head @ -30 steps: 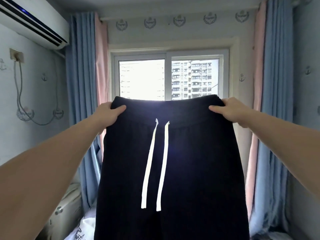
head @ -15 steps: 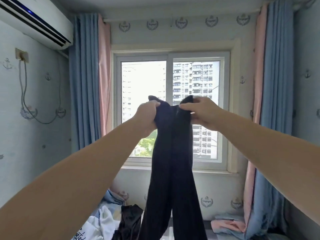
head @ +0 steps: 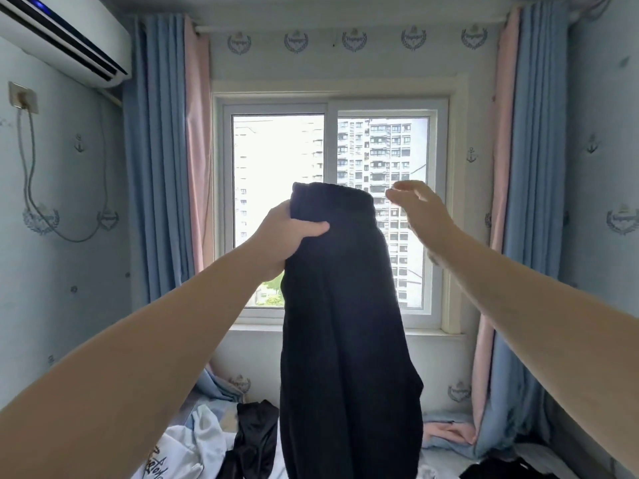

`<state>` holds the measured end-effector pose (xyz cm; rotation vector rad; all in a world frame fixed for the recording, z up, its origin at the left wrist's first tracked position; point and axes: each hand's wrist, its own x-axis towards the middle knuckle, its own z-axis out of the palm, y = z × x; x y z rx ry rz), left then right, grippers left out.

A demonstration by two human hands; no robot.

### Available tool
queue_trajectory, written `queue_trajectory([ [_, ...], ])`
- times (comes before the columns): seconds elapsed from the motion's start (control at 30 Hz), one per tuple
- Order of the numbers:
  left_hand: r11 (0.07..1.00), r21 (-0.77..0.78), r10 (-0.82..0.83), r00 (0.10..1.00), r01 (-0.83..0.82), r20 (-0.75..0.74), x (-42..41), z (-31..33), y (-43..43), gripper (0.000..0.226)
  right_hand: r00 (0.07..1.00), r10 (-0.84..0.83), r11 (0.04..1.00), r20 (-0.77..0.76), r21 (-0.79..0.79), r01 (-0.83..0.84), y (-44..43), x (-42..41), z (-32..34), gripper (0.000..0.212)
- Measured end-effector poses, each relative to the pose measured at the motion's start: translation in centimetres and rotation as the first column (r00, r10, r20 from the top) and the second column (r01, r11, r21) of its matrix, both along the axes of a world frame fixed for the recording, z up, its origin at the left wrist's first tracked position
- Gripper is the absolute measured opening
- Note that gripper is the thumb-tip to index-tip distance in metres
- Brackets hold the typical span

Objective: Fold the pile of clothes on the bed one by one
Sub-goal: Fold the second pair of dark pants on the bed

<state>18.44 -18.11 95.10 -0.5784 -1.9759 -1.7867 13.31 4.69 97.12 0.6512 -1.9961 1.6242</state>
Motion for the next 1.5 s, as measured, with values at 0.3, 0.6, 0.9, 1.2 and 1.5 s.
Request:
queue_trajectory([
  [0.3, 0.996, 0.041, -0.085, 0.984, 0.079, 0.157, -0.7, 0.9, -8.4, 0.023, 0.673, 0.546, 0.805, 0.499, -0.091, -0.586, -5.3, -2.1, -3.6, 0.061],
  [0.6, 0.950, -0.202, 0.268, 0.955, -0.239, 0.131, -5.4, -0.8, -15.2, 0.037, 0.958, 0.055, 0.998, 0.281, -0.054, -0.041, -13.8, -3.6, -3.0, 0.017],
  [0.9, 0.958, -0.119, 0.247, 0.961, -0.262, -0.125, -2.6, 2.7, -18.4, 0.035, 0.994, -0.104, 0.994, 0.030, -0.028, 0.105, -17.5, 2.4, 2.1, 0.013],
  [1.2, 0.960, -0.128, 0.228, 0.962, -0.247, -0.151, 10.5, 2.1, -16.1, 0.038, 0.996, -0.088, 0.996, -0.024, 0.029, 0.089, -14.6, 15.2, 1.5, 0.012],
  [1.5, 0.966, -0.051, 0.244, 0.962, -0.252, -0.120, 24.9, -0.2, -10.7, 0.025, 0.998, -0.052, 0.999, -0.032, 0.011, 0.053, -8.9, 28.7, 0.0, 0.008],
])
